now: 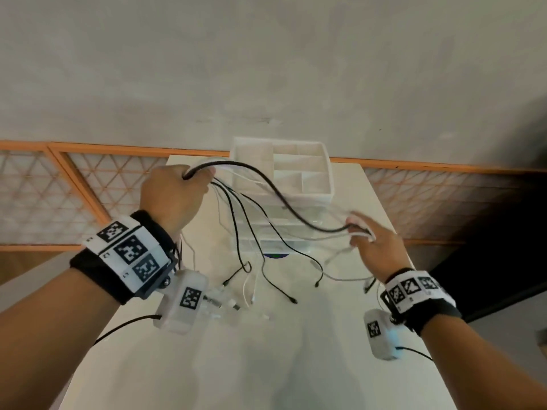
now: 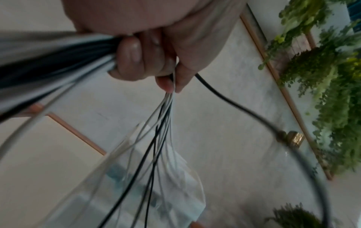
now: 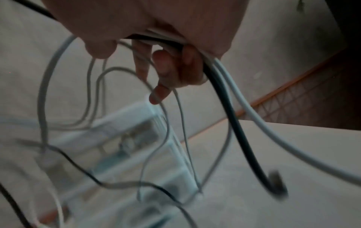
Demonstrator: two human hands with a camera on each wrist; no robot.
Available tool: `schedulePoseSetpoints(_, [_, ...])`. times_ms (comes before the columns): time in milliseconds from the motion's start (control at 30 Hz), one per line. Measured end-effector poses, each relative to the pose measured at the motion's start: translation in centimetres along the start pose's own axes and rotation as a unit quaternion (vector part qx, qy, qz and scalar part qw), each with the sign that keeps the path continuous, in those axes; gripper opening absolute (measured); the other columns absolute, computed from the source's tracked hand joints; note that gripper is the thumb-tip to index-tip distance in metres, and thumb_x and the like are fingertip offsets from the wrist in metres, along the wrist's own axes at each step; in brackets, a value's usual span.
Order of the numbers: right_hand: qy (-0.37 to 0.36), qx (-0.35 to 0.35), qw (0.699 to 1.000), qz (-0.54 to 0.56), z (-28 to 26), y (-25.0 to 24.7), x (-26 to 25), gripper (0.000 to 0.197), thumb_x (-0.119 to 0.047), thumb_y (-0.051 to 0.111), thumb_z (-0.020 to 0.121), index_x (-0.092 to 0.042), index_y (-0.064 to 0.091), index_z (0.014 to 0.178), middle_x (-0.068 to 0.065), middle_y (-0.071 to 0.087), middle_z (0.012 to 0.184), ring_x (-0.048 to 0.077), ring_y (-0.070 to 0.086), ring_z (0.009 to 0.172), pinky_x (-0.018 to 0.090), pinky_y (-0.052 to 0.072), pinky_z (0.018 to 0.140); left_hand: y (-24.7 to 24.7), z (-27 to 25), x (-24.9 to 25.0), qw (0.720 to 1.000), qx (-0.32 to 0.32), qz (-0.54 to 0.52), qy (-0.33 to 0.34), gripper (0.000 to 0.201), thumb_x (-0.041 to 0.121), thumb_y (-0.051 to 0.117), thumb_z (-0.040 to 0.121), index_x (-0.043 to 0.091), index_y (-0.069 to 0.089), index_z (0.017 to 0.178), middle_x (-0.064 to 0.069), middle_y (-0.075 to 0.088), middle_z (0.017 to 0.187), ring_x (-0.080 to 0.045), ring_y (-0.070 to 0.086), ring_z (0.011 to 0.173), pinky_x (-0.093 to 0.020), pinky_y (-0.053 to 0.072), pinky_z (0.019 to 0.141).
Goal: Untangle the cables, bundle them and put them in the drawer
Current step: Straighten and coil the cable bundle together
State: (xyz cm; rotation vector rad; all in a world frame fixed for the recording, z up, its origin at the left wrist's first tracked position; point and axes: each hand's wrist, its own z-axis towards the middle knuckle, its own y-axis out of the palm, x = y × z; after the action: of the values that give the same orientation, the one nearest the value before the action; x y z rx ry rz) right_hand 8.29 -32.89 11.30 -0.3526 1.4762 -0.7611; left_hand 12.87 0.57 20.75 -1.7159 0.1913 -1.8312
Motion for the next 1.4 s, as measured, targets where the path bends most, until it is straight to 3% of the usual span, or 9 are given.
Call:
schedulePoseSetpoints(167, [0.083,-0.083,0.964,-0.239,-0.8,2.0,4.2,0.048,-0.056,0.065,0.085,-0.033,0.064,0.127,0.011,0.064,0.113,0.033,0.063,0.108,0.037,0.050,0.093,-0.8,0.3,1.4,0.995,0.016,-0.095,-0.008,0.034,0.035,0.069,0.086,0.007,0.068,0.067,0.004,0.046,0.046,-0.010,0.032,0.036,-0.031,0.030,0.054])
schedulePoseSetpoints(300, [0.129,-0.044,0.957,-0.257,-0.1,1.1,5.4,0.064,-0.056,0.068,0.084,-0.030,0.051,0.139,0.018,0.046,0.129,0.038,0.056,0.115,0.044,0.045,0.103,-1.2,0.4,2.7,0.992,-0.015,-0.119,-0.028,0.037,0.038,0.072,0.085,0.014,0.061,0.058,0.010,0.028,0.031,-0.010,0.022,0.029,-0.022,0.022,0.042])
schedulePoseSetpoints(467, [0.191,-0.035,0.949,-0.249,0.4,-0.5,3.8,0.086,-0.057,0.073,0.079,-0.022,0.037,0.149,0.022,0.036,0.142,0.039,0.052,0.121,0.044,0.046,0.098,-1.8,0.5,3.6,0.983,-0.087,-0.150,-0.054,0.035,0.036,0.073,0.085,0.010,0.063,0.064,-0.002,0.021,0.057,-0.019,0.014,0.046,-0.024,0.016,0.044])
schedulePoseSetpoints(700, [-0.075,-0.087,0.991,-0.066,-0.3,-1.5,-9.7,0.089,-0.047,0.084,0.070,-0.042,0.036,0.145,-0.004,0.044,0.117,-0.003,0.045,0.089,0.017,0.041,0.082,-0.6,-1.6,5.6,0.959,-0.264,-0.098,-0.010,0.025,0.036,0.077,0.081,0.014,0.069,0.071,0.005,0.024,0.053,-0.016,0.021,0.048,-0.026,0.022,0.047])
schedulePoseSetpoints(833, [-0.216,-0.047,0.970,-0.104,-1.7,-0.1,-16.7,0.045,-0.060,0.073,0.072,-0.042,0.062,0.112,-0.016,0.060,0.090,0.007,0.055,0.082,0.029,0.047,0.070,0.6,-3.9,7.6,0.942,-0.321,-0.028,0.092,0.050,0.055,0.065,0.084,0.007,0.072,0.076,0.009,0.030,0.044,-0.009,0.028,0.040,-0.028,0.025,0.050])
schedulePoseSetpoints(900, [-0.188,-0.029,0.969,-0.157,-0.9,0.7,-16.4,0.020,-0.051,0.065,0.082,-0.032,0.068,0.085,-0.010,0.059,0.069,0.016,0.056,0.070,0.029,0.041,0.060,0.6,-4.2,7.8,0.945,-0.302,-0.013,0.128,0.052,0.054,0.055,0.092,0.008,0.070,0.071,0.005,0.031,0.045,-0.012,0.028,0.041,-0.030,0.027,0.052])
schedulePoseSetpoints(1000, [-0.040,-0.081,0.969,-0.231,1.3,1.2,-11.0,0.044,-0.047,0.055,0.090,-0.018,0.053,0.057,0.001,0.055,0.063,0.022,0.054,0.062,0.027,0.031,0.052,-0.4,-3.4,7.1,0.954,-0.258,-0.001,0.153,0.052,0.047,0.049,0.098,0.015,0.063,0.061,-0.010,0.032,0.054,-0.020,0.029,0.046,-0.032,0.030,0.054])
schedulePoseSetpoints(1233, [0.106,-0.021,0.974,-0.200,4.8,-1.4,-2.1,0.045,-0.025,0.053,0.095,-0.015,0.046,0.051,0.004,0.048,0.053,0.024,0.046,0.053,0.027,0.030,0.048,0.8,-2.7,2.6,0.935,-0.338,0.085,0.068,0.053,0.055,0.048,0.095,0.014,0.061,0.063,0.007,0.040,0.045,-0.011,0.031,0.037,-0.024,0.028,0.045])
schedulePoseSetpoints(1400, [0.135,0.033,0.982,-0.126,7.3,-3.7,-2.7,0.044,-0.039,0.050,0.101,-0.008,0.065,0.073,0.006,0.054,0.059,0.016,0.046,0.049,0.026,0.030,0.046,3.6,-2.6,-1.6,0.907,-0.412,0.084,-0.029,0.068,0.074,0.038,0.087,0.011,0.052,0.063,0.004,0.035,0.044,-0.015,0.033,0.041,-0.027,0.035,0.053])
